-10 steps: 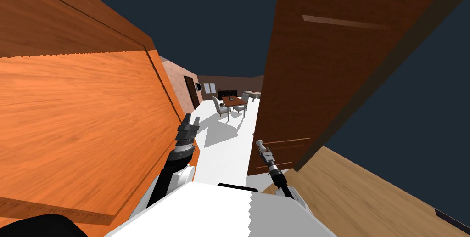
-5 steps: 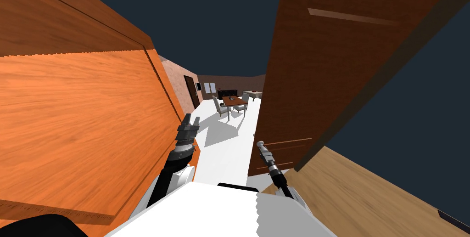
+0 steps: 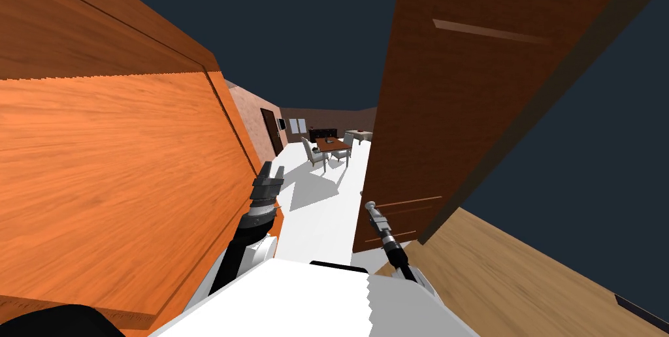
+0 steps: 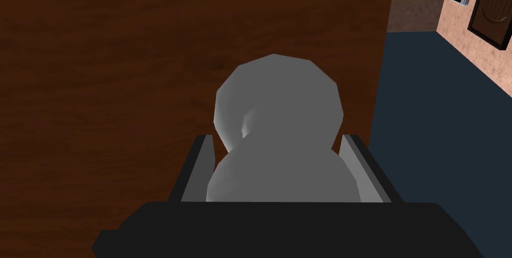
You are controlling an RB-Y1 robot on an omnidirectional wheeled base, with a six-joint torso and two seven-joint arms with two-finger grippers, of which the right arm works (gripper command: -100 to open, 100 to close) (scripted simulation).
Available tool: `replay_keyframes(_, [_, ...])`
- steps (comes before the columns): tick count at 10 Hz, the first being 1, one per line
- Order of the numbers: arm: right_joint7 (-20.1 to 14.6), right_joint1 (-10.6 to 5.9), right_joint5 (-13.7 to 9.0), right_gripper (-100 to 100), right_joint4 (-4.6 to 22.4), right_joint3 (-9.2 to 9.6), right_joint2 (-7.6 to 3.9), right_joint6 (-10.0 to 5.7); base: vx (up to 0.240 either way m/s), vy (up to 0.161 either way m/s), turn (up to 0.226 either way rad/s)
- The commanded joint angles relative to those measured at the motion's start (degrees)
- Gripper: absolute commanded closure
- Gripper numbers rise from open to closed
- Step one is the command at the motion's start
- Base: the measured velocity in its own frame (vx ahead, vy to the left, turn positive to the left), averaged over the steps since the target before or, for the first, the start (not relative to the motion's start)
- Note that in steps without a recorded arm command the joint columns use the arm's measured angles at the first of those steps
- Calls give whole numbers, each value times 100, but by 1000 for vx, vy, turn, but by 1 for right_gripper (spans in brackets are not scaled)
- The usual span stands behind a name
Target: Push the door open
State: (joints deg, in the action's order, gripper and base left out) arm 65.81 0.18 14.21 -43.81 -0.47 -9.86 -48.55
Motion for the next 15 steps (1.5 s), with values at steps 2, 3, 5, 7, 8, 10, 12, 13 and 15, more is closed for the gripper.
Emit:
replay_keyframes(2, [-434, -52, -102, 100, 13, 47, -4, -16, 59, 13, -29])
replay_keyframes(3, [-584, -63, -136, 100, 21, 67, -4, -16, 54, 11, -24])
replay_keyframes(5, [-894, -87, -218, 100, 42, 115, -3, -16, 56, 11, -30])
replay_keyframes(7, [-1140, -101, -268, 100, 55, 144, -2, -17, 43, 10, -19])
replay_keyframes(8, [-1286, -116, -318, 100, 68, 174, -1, -17, 55, 9, -36])
replay_keyframes(10, [-1553, -131, -367, 100, 80, 203, -1, -17, 38, 12, -23])
replay_keyframes(12, [-1767, -145, -418, 100, 93, 233, 0, -17, 46, 17, -35])
replay_keyframes(13, [-1966, -164, -481, 100, 109, 269, 1, -17, 36, 10, -30])
replay_keyframes(15, [-2211, -182, -543, 100, 125, 306, 1, -17, 37, 10, -31])
